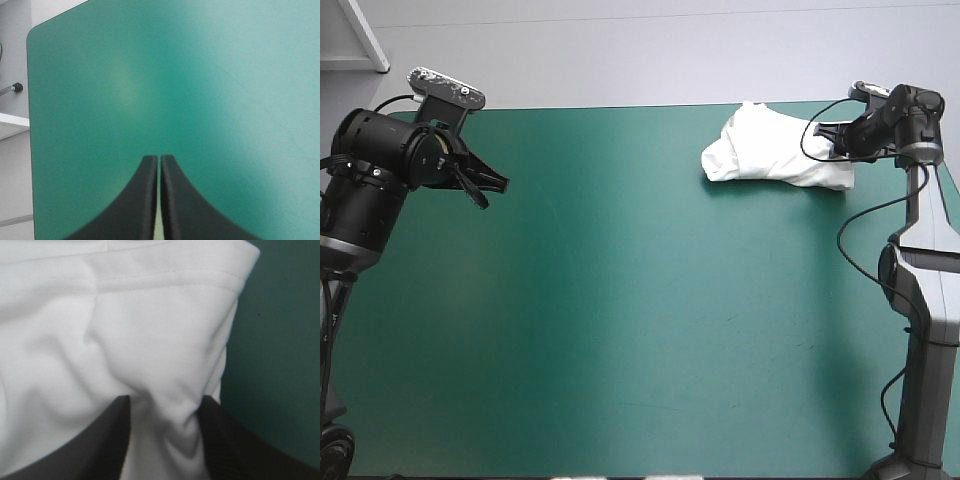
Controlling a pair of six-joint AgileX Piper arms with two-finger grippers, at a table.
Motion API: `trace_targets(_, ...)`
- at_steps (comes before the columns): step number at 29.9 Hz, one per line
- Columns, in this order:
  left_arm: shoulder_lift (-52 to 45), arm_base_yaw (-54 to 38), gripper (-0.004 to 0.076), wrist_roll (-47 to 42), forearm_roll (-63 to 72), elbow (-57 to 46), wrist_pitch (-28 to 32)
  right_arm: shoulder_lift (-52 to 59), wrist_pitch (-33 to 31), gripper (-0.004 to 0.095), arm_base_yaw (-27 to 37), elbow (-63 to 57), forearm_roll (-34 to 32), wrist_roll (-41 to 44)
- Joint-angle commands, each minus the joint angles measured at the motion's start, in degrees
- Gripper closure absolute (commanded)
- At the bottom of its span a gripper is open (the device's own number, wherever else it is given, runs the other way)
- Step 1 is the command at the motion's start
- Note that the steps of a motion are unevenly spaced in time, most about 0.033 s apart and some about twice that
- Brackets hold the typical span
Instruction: Fold the cloth
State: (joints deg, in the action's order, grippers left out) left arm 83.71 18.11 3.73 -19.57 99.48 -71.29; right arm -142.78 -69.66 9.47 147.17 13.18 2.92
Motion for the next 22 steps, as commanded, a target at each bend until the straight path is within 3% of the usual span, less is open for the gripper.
trace_targets(1,-2.28,0.21,0.0705,-0.29,-0.81,1.18,0.22,6.27,1.94,0.0233,0.3,1.23,1.39,0.08)
trace_targets(3,-2.28,0.21,0.0705,-0.29,-0.81,1.18,0.22,7.41,1.94,0.0238,0.3,1.23,1.73,0.42)
trace_targets(6,-2.28,0.21,0.0705,-0.43,-0.81,1.18,0.44,10.43,1.84,0.0336,0.3,0.47,2.0,0.77)
trace_targets(12,-2.28,0.21,0.0705,-1.6,0.31,1.18,3.27,21.17,1.84,0.0677,0.3,-10.86,-0.1,-1.39)
trace_targets(17,-2.28,0.21,0.0705,-1.75,2.32,1.18,5.5,33.64,1.84,0.0922,0.3,-28.17,-3.91,-3.4)
trace_targets(22,-2.28,0.21,0.0705,-1.34,4.86,1.08,8.12,45.12,2.05,0.0925,0.3,-46.29,-6.36,-5.56)
